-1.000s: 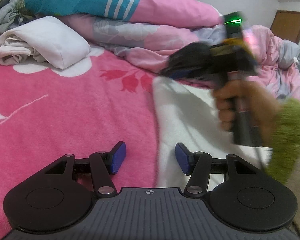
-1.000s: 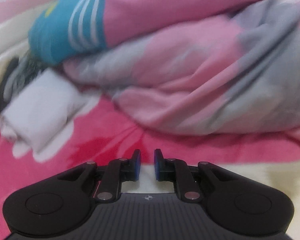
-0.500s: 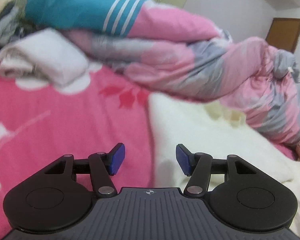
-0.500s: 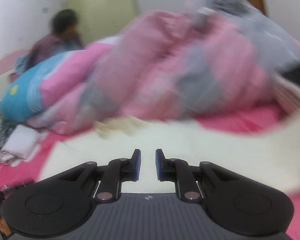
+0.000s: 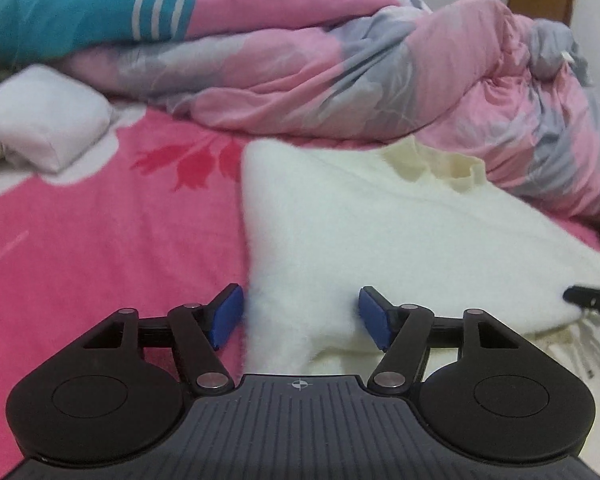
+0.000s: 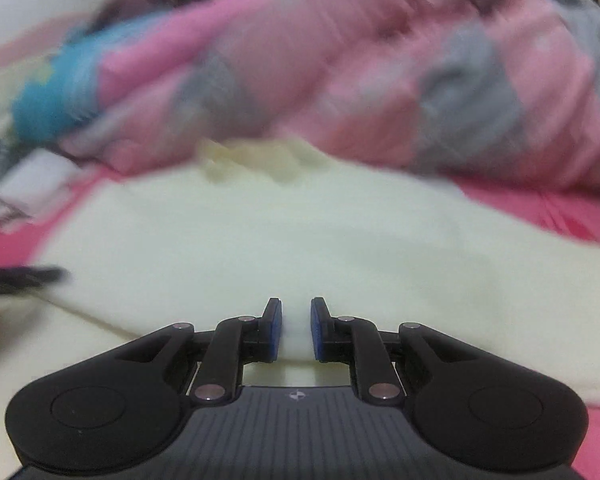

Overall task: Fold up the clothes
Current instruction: 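Press the folded sweater side flat with the right gripper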

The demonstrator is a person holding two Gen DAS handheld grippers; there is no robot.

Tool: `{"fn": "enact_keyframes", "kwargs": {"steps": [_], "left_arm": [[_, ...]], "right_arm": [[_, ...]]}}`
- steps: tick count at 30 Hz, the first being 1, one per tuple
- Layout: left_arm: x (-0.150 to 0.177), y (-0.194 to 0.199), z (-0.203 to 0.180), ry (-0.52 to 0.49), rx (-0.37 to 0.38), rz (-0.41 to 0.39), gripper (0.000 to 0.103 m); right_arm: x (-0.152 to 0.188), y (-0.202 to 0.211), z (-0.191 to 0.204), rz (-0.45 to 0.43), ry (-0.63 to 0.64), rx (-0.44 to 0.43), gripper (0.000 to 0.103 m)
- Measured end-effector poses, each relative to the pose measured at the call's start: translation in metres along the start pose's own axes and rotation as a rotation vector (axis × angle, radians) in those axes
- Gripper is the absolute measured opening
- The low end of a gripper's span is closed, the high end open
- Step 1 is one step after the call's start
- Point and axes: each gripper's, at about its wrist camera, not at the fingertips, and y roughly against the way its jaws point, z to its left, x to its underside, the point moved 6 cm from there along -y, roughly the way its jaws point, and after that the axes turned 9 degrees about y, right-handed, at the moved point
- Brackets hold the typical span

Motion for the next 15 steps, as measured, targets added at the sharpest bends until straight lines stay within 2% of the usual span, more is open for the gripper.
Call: {"fn": "enact_keyframes", "kwargs": {"steps": [1, 2, 3, 7, 8, 9, 11, 15], "left_arm": [[0.0, 0.0, 0.0, -0.003, -0.001, -0.001, 0.065], [0.0, 0.0, -0.001, -0.007, -0.003, -0.003, 0.066], [0.0, 0.0, -0.001, -0.009, -0.003, -0.004, 0.066], [0.0, 0.0, 0.0, -0.001, 0.006, -0.007, 0.066], [0.0, 0.0, 0.0, 0.003, 0.009, -0.008, 0.066], [0.0, 0.0, 0.0, 0.003, 0.01, -0.008, 0.066], [0.0, 0.0, 0.0, -0.001, 0.008, -0.01, 0.066], [-0.001, 0.002, -0.001, -0.004, 0.008, -0.019, 0.066]], "right_arm": [[0.005, 0.005, -0.015, -0.025, -0.049, -0.03, 0.01], [0.008, 0.012, -0.033, -0.034, -0.103, -0.017, 0.005], [0.011, 0.019, -0.05, -0.043, -0.158, -0.003, 0.004], [0.014, 0.036, -0.09, -0.037, -0.21, 0.106, 0.005], [0.012, 0.04, -0.095, -0.034, -0.216, 0.134, 0.01], [0.006, 0.047, -0.094, -0.044, -0.193, 0.189, 0.01], [-0.007, 0.052, -0.083, -0.09, -0.179, 0.149, 0.01], [-0.025, 0.031, -0.05, -0.077, -0.103, 0.089, 0.01]]}}
